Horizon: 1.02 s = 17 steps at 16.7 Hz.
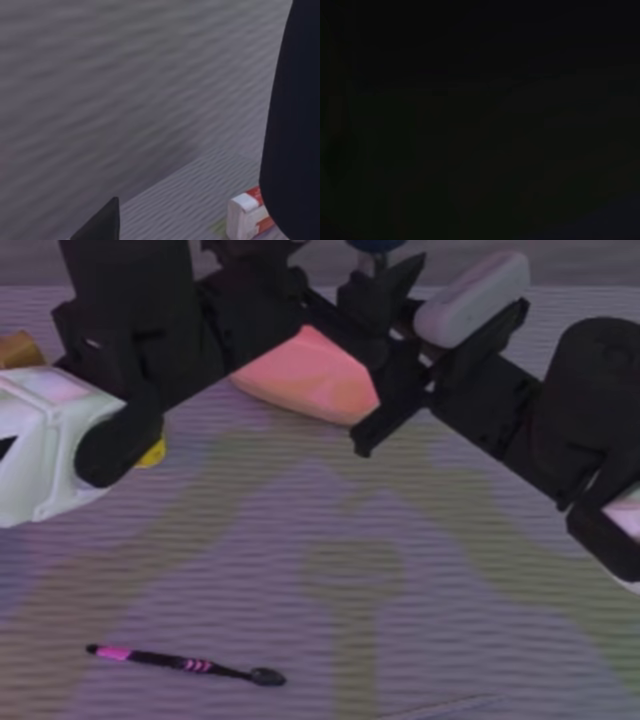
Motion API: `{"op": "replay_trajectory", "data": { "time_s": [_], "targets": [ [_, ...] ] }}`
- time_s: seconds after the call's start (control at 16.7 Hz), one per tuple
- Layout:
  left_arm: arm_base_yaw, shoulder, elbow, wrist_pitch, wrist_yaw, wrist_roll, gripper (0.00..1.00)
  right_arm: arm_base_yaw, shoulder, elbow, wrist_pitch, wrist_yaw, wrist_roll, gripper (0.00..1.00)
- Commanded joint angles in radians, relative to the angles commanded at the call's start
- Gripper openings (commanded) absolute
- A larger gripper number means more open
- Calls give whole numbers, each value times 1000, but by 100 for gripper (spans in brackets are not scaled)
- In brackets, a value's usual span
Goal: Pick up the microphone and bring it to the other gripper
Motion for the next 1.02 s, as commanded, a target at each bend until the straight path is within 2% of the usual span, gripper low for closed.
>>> {"op": "replay_trajectory", "data": {
  "time_s": [0.72, 1.02],
  "targets": [
    [0, 0, 0, 0, 0, 0, 2, 0, 0, 0, 0, 0, 0, 0],
    [0, 0, 0, 0, 0, 0, 0, 0, 0, 0, 0, 0, 0, 0]
  ]
}}
